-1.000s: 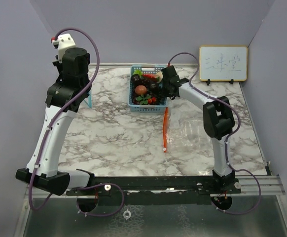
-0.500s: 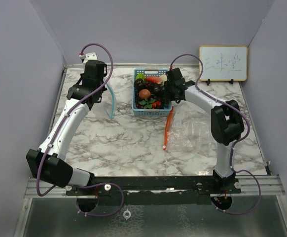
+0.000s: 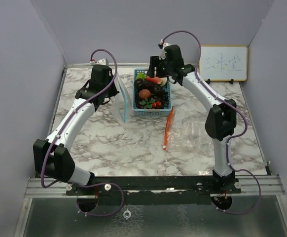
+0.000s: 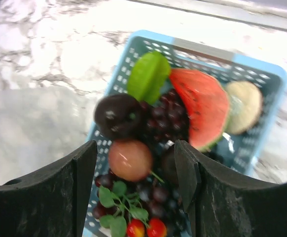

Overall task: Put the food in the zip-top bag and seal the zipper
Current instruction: Move the bin to the center of the board, then pick up the fake vegetable from the bin.

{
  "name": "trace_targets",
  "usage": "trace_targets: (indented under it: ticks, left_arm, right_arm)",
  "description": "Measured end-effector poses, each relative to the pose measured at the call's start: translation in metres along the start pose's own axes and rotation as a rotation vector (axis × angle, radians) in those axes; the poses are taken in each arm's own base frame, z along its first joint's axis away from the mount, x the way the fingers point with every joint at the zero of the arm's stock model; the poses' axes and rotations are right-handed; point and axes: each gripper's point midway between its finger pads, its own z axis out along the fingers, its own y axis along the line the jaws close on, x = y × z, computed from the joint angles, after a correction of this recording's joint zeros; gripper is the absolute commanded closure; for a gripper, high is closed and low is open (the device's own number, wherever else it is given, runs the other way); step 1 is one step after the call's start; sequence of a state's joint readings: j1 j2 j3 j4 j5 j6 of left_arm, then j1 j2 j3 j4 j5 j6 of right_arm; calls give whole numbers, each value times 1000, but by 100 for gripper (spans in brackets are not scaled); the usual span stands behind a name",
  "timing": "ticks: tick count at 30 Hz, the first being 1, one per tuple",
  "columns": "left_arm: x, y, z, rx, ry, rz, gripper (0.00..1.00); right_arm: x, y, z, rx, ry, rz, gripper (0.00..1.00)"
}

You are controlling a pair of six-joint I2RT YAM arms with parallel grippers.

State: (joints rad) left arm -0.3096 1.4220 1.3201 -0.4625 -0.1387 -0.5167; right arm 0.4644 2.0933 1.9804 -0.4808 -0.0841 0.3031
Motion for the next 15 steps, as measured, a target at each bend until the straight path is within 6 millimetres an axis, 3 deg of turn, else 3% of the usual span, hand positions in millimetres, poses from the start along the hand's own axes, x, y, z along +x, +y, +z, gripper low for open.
trace_targets:
  ticks: [3, 6, 11, 15]
  left_arm:
    - [11, -4, 11, 21, 37, -10, 100]
    - [14, -7, 15, 34, 49, -15, 100]
    - [13, -11, 15, 51, 48, -22, 100]
    - [13, -11, 15, 53, 49, -23, 100]
  right_arm:
    - [0, 21, 22, -90, -2, -16, 33]
    - [20, 37, 47, -160, 40, -28, 33]
    - [62, 45, 79, -214, 125, -25, 32]
    - [81, 48, 90, -221, 155, -17, 32]
